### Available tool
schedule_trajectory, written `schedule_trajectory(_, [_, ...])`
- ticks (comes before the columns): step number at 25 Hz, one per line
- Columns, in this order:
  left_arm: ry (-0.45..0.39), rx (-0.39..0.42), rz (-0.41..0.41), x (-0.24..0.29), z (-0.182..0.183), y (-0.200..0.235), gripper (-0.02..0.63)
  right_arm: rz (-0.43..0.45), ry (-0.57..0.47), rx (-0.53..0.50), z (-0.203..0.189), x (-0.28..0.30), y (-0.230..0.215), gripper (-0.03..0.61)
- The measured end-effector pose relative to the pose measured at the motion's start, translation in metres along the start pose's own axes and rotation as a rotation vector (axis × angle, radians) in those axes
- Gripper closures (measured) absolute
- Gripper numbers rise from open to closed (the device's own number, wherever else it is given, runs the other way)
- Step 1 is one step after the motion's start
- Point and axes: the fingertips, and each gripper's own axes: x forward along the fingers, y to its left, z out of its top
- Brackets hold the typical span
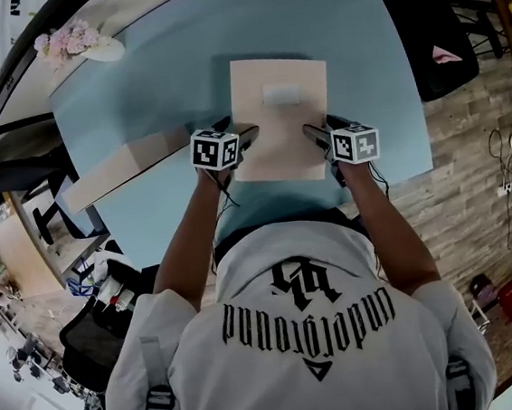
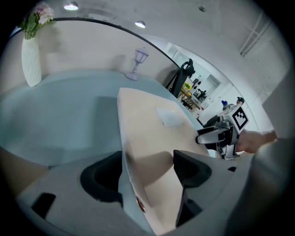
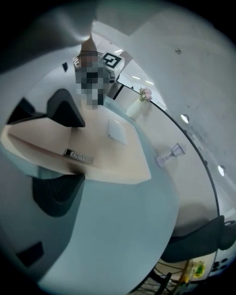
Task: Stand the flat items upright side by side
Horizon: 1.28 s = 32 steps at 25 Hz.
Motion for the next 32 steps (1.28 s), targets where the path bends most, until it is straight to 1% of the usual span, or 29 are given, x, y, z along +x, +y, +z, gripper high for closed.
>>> schedule_trajectory(2, [0.014,-0.005,-0.017,0.002,-0.001,-0.001,0.272,0.019,0.018,0.012,-0.001,0.003,-0.001,0.250])
schedule_trajectory(6, [0.028,-0.006,-0.020,0.006,0.000,-0.001,0.268,0.036,0.023,0.006,0.001,0.005,-0.004,0.250])
schedule_trajectory(12, [0.017,-0.008,0.014,0.000,-0.001,-0.006,0.279,0.035,0.004,0.004,-0.001,0.000,-0.001,0.267])
schedule_trajectory(15, [0.003,0.009,0.039,-0.005,0.003,-0.015,0.282,0.020,-0.027,-0.027,0.005,-0.009,0.001,0.273])
schedule_trajectory(18, [-0.041,0.045,0.072,-0.019,0.008,-0.029,0.284,0.002,-0.067,-0.091,0.012,-0.027,0.008,0.275])
schedule_trajectory(22, [-0.127,0.117,0.136,-0.045,0.015,-0.046,0.282,-0.039,-0.129,-0.201,0.019,-0.050,0.027,0.276])
schedule_trajectory(25, [-0.190,0.156,0.165,-0.069,0.014,-0.055,0.282,-0.079,-0.185,-0.281,0.019,-0.068,0.047,0.279])
schedule_trajectory(28, [-0.257,0.170,0.180,-0.098,0.007,-0.058,0.282,-0.113,-0.248,-0.352,0.013,-0.081,0.076,0.284])
schedule_trajectory(32, [-0.325,0.193,0.202,-0.142,-0.015,-0.062,0.282,-0.149,-0.332,-0.433,-0.003,-0.099,0.120,0.287])
